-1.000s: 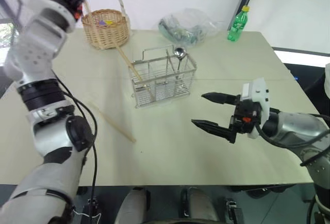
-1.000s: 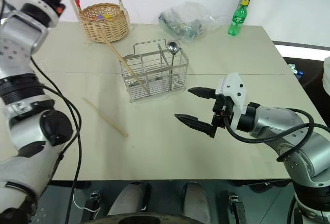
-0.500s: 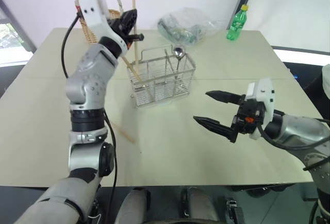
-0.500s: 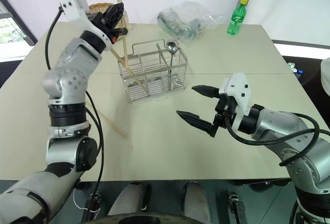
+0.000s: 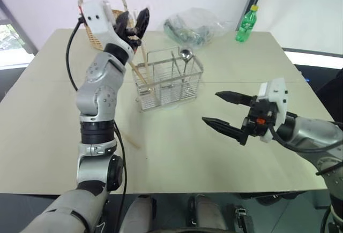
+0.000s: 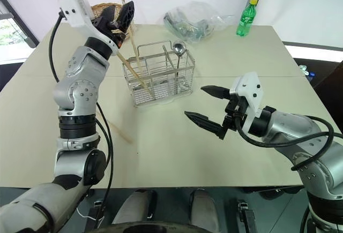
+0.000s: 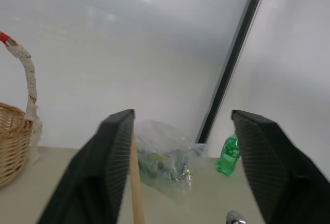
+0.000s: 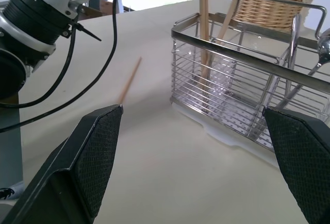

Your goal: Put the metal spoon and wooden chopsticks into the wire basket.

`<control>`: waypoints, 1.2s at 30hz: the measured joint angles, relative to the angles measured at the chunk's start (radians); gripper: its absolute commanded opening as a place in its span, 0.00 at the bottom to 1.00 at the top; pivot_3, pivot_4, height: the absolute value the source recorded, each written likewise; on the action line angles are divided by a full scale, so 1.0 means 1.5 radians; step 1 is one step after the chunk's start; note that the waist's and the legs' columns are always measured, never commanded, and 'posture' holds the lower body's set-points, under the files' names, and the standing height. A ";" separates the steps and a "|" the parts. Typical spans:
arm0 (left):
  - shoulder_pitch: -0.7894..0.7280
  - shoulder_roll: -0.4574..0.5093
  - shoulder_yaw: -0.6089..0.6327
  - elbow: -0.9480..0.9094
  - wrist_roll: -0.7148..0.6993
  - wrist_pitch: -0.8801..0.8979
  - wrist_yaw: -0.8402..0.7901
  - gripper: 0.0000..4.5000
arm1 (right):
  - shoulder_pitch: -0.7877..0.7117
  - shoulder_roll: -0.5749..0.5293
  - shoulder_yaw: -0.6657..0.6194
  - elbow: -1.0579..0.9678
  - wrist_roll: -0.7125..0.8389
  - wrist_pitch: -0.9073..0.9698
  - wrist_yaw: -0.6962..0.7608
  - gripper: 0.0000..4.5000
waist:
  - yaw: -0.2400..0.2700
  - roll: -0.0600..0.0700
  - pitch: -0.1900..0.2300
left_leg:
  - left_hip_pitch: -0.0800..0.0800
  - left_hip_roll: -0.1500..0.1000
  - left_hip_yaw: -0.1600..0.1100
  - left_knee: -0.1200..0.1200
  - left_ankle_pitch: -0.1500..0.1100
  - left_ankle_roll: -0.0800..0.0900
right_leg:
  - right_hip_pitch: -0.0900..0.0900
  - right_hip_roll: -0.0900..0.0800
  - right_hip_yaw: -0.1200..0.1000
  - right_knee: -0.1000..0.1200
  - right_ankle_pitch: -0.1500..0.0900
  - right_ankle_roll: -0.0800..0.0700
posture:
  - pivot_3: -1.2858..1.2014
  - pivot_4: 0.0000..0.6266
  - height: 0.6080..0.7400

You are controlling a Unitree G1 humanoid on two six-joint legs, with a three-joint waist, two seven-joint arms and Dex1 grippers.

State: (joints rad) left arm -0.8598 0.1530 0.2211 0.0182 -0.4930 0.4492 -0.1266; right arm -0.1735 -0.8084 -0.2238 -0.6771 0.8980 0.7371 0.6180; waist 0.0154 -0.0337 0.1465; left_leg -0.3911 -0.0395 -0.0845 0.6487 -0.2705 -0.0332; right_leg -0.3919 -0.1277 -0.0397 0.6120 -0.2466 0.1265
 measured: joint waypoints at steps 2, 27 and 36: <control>0.000 0.002 0.001 0.000 -0.003 0.004 0.000 0.99 | 0.000 0.000 0.000 0.004 -0.001 -0.001 0.004 1.00 | 0.000 0.000 0.000 | 0.000 0.000 0.000 0.000 0.000 0.000 | 0.000 0.000 0.000 0.000 0.000 0.000 | 0.52 0.24 0.44; -0.133 0.223 0.247 -0.018 0.046 0.523 0.353 0.99 | -0.026 0.028 0.049 0.060 -0.066 -0.044 0.057 1.00 | -0.002 0.001 0.001 | 0.002 0.000 -0.001 -0.001 0.000 -0.001 | 0.000 0.004 0.001 0.002 0.000 0.000 | 0.52 0.24 0.44; -0.057 -0.001 0.394 -0.119 0.164 0.749 0.448 0.99 | -0.041 0.018 0.065 0.062 -0.065 -0.032 0.086 1.00 | 0.003 -0.004 0.002 | 0.001 0.000 -0.001 0.000 0.001 -0.004 | 0.000 0.003 0.000 0.001 0.000 0.000 | 0.52 0.24 0.44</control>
State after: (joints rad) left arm -0.9452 0.1519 0.8113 -0.1596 -0.2472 1.5734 0.5458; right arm -0.2358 -0.7807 -0.1265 -0.5845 0.8003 0.6894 0.7474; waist 0.0201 -0.0394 0.1490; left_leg -0.3899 -0.0394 -0.0862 0.6481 -0.2686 -0.0385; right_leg -0.3921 -0.1236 -0.0390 0.6139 -0.2465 0.1265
